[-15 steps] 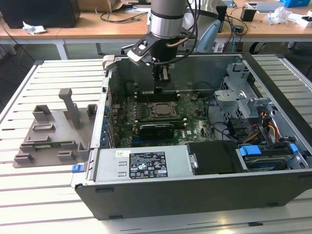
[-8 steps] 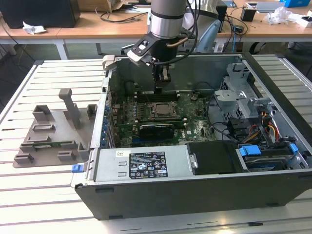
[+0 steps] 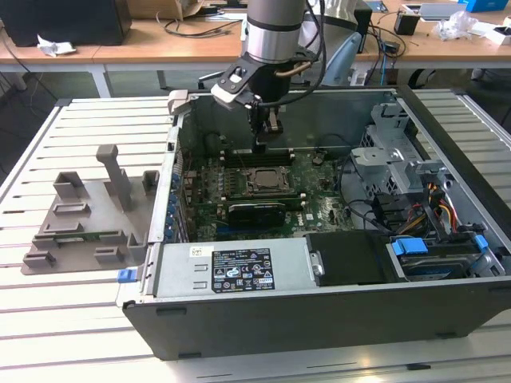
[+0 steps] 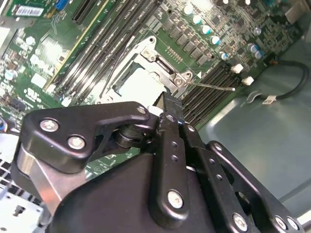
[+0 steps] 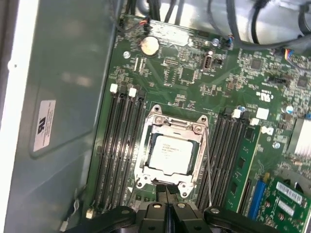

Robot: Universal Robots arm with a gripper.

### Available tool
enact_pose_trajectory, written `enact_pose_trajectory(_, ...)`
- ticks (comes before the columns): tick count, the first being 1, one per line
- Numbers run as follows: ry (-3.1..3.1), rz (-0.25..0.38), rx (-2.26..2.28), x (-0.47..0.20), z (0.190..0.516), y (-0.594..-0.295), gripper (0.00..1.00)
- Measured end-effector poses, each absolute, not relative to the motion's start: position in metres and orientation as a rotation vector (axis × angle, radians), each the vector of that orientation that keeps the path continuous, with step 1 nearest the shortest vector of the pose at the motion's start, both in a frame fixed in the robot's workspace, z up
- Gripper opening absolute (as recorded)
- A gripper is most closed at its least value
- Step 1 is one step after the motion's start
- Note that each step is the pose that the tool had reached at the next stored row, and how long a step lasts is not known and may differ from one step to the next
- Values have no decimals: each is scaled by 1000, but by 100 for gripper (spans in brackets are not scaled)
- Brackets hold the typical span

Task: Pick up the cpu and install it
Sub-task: 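Install the first cpu locking lever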

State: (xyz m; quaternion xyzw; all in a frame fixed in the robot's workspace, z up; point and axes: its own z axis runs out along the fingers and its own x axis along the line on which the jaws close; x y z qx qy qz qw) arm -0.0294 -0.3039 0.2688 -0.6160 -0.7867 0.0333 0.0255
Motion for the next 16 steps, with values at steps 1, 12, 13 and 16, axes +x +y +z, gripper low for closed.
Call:
enact_pose_trajectory(1, -2450, 104, -1882, -29, 269, -304, 11)
enact_pose_trajectory(12, -2623, 111, -1645, -29, 269, -304, 11)
enact_pose_trajectory(13, -2630, 111, -1634, -29, 269, -304, 11)
enact_pose_trajectory(16, -2668, 113, -1574, -29, 269, -304, 11)
